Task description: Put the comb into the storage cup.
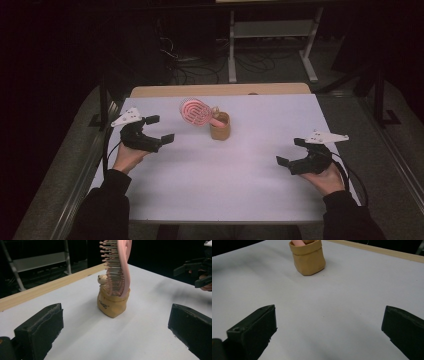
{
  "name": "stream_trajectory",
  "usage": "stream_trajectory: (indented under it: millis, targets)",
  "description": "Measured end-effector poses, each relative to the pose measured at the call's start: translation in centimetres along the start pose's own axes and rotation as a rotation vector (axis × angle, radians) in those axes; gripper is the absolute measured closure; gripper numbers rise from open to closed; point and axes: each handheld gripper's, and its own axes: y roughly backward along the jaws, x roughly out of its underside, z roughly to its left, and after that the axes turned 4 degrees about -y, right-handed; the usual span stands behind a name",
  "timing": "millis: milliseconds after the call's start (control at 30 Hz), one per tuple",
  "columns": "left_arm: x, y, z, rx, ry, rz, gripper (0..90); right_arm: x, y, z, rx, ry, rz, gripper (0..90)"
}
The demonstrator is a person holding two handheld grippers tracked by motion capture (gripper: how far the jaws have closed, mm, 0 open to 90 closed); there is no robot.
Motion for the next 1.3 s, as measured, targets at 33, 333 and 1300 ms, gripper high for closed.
stream_trajectory:
  millis: [33, 333, 1300]
  targets:
    - [0.2, 0.1, 0.0, -0.001, 0.002, 0.007, 0.0, 0.0, 0.0, 0.0, 0.000, -0.001, 0.001, 0.0]
    - [1.6, 0.9, 0.1, -0.011, 0.018, 0.016, 0.0, 0.0, 0.0, 0.0, 0.001, 0.000, 0.005, 0.0]
    - [6.5, 3.9, 0.2, -0.099, 0.086, 0.000, 0.0, 0.3, -0.1, 0.1, 0.007, 0.000, 0.022, 0.0]
